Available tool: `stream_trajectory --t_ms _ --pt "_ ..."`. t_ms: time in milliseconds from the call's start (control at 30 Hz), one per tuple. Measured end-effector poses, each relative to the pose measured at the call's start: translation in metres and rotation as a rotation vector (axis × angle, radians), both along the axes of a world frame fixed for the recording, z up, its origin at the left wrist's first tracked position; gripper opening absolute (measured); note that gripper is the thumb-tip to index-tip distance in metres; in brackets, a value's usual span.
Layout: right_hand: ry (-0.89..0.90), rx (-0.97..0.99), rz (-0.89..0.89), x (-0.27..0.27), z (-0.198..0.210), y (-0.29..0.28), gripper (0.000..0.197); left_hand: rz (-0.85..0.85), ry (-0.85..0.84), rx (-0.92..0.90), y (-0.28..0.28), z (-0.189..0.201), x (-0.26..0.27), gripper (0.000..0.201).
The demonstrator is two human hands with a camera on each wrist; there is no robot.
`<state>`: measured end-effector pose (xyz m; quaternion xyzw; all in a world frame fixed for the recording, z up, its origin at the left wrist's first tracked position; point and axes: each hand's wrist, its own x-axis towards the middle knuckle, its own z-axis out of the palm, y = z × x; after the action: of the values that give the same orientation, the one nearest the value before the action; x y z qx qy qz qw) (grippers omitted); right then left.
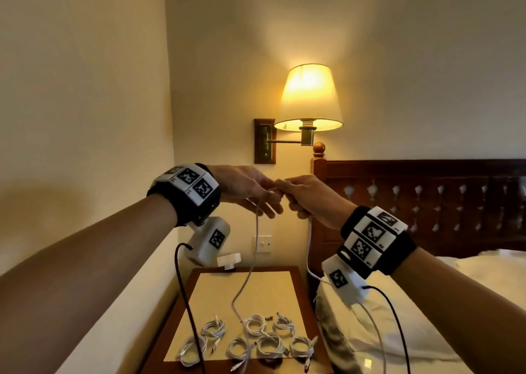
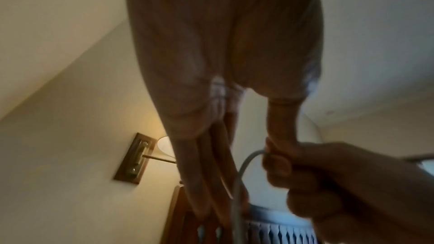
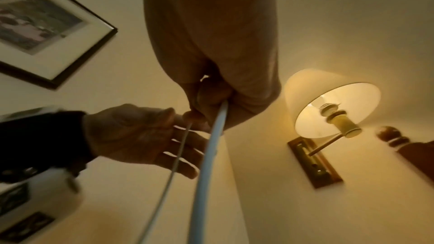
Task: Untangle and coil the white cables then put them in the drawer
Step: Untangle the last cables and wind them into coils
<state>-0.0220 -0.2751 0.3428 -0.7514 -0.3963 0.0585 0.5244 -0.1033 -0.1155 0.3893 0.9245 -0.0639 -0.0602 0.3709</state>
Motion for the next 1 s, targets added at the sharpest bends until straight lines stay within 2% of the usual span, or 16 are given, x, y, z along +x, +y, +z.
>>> stream_trajectory --t_ms 100,233,300,400,433,500,533,600,667,800,900,1000 --pt "0.007 -0.02 -0.023 0.002 0.002 0.015 0.037 0.032 -0.061 -0.066 0.011 -0.011 0.003 0.023" --pt "0.129 0.027 0.028 0.016 -0.003 0.01 0.041 0.183 -0.365 -0.154 0.04 -0.018 0.009 0.028" --pt "0.187 0.052 0.107 0.027 -0.013 0.002 0.039 0.271 -0.456 -0.224 0.054 -0.016 0.015 0.03" --pt "0.172 0.082 0.144 0.039 -0.031 -0.006 0.034 0.319 -0.346 -0.283 0.072 -0.011 0.019 0.029" --pt "0.154 0.087 0.122 0.042 -0.035 -0.005 0.034 0.303 -0.25 -0.257 0.074 -0.009 0.018 0.029" --pt "0.113 0.083 0.081 0.044 -0.037 0.002 0.034 0.26 -0.126 -0.093 0.076 -0.008 0.019 0.032" --pt "0.084 0.069 0.071 0.044 -0.035 0.009 0.034 0.231 -0.131 -0.031 0.074 -0.008 0.022 0.038" --pt "-0.001 0.027 0.041 0.042 -0.027 0.026 0.033 0.142 -0.17 -0.063 0.065 -0.009 0.029 0.047" --pt "-0.059 0.005 -0.008 0.038 -0.016 0.044 0.032 0.078 -0.147 -0.082 0.053 -0.011 0.036 0.043" --pt "0.017 0.019 0.032 0.031 -0.003 0.061 0.031 0.132 -0.341 0.106 0.055 -0.013 0.044 0.038" --pt "0.084 0.074 0.067 0.028 -0.005 0.06 0.033 0.122 -0.41 0.064 0.059 -0.01 0.044 0.031" --pt "0.149 0.136 0.052 0.029 -0.004 0.054 0.035 0.263 -0.523 -0.032 0.058 -0.009 0.049 0.024"
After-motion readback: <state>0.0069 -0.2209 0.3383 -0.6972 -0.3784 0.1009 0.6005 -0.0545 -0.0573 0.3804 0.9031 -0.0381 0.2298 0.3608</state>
